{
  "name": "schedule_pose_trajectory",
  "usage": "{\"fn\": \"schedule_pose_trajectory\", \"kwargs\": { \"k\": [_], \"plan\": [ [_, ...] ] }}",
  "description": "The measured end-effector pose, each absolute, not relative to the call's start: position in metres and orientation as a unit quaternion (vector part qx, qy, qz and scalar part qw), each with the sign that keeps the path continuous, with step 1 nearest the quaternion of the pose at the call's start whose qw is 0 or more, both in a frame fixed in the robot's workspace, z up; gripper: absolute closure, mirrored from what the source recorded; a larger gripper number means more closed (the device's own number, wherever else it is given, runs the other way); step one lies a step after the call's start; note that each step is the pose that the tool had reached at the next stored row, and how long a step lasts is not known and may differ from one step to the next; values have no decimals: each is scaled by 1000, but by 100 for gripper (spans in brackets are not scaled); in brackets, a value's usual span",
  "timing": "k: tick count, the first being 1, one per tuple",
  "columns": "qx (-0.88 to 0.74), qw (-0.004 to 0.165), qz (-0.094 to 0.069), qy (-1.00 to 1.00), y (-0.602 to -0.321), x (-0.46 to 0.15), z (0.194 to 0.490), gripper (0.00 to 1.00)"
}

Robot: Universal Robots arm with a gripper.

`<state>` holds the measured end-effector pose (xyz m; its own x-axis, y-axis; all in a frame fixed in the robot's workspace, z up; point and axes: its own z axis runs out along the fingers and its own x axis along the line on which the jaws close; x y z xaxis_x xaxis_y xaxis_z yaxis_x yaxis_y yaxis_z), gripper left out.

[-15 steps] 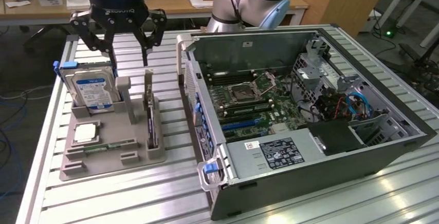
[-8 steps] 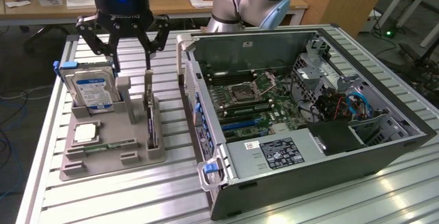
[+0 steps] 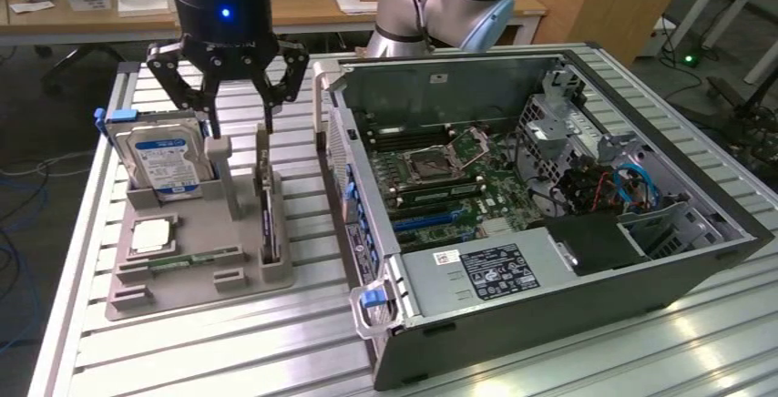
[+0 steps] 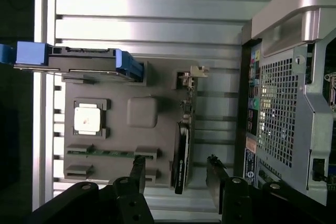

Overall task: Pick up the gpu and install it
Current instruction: 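Pick up the gpu and move the gpu toward the slot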

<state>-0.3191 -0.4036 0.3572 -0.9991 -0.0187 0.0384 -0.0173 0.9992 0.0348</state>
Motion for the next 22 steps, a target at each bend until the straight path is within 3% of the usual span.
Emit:
{"fn": "schedule_pose_trajectory", "kwargs": {
  "k": [8, 10, 12, 13, 22],
  "plan": [
    [9, 22, -17, -1000, -403, -316, 343, 41],
    [9, 24, -17, -1000, -404, -315, 339, 35],
    [9, 27, -17, -999, -403, -315, 336, 35],
    [9, 27, -17, -999, -403, -315, 334, 28],
    [10, 30, -17, -999, -407, -312, 318, 28]
  ]
}}
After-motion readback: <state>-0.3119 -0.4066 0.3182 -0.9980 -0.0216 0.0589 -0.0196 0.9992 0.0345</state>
